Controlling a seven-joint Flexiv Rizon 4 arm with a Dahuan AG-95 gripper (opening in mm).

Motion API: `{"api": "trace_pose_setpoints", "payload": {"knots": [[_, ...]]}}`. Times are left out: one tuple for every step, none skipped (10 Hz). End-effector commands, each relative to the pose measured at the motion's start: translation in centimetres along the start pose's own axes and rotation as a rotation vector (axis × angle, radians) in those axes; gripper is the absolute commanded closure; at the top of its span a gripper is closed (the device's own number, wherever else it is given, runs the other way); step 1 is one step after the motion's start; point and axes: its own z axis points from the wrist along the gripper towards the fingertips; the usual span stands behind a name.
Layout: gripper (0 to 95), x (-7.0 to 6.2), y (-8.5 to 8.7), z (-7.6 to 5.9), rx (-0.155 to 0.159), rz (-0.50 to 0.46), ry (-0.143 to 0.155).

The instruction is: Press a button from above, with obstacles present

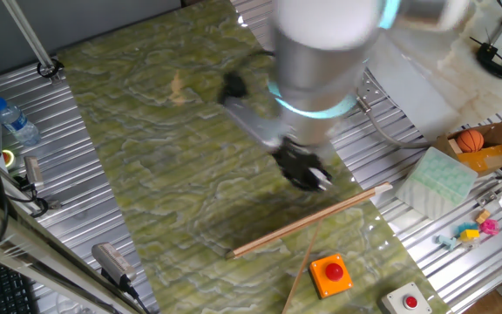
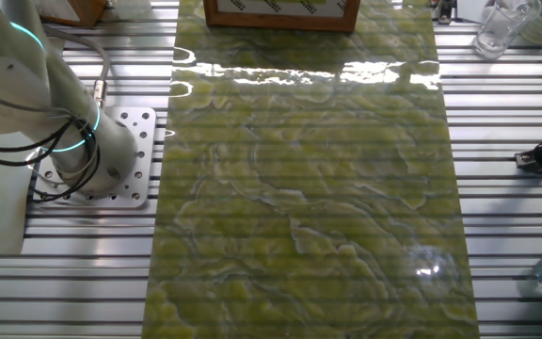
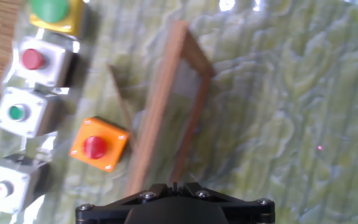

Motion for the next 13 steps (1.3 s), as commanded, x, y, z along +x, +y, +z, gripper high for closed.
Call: {"api": "trace_pose_setpoints", "payload": {"knots": [[95.0,-0.1,2.3,-0.4,0.001,0.014,0.005],[95.0,-0.3,2.9,-0.5,0.001,0.018,0.004],[95.0,-0.4,3.2,-0.6,0.005,0.022,0.002],[95.0,-0.4,3.2,-0.6,0.009,0.014,-0.006],[95.0,-0.4,3.2,-0.6,0.024,-0.057,-0.01],[95.0,-0.4,3.2,-0.6,0.026,-0.144,-0.017],[95.0,-0.4,3.2,-0.6,0.026,-0.262,-0.016],[95.0,-0.4,3.2,-0.6,0.019,-0.277,-0.019],[95.0,-0.4,3.2,-0.6,0.006,-0.303,-0.027],[95.0,-0.4,3.6,-0.5,0.001,-0.388,-0.031],[95.0,-0.4,4.7,-0.5,0.001,-0.427,-0.031],[95.0,-0.5,6.0,-0.6,0.003,-0.431,-0.03],[95.0,-0.3,7.8,-0.5,0.004,-0.449,-0.026]]}}
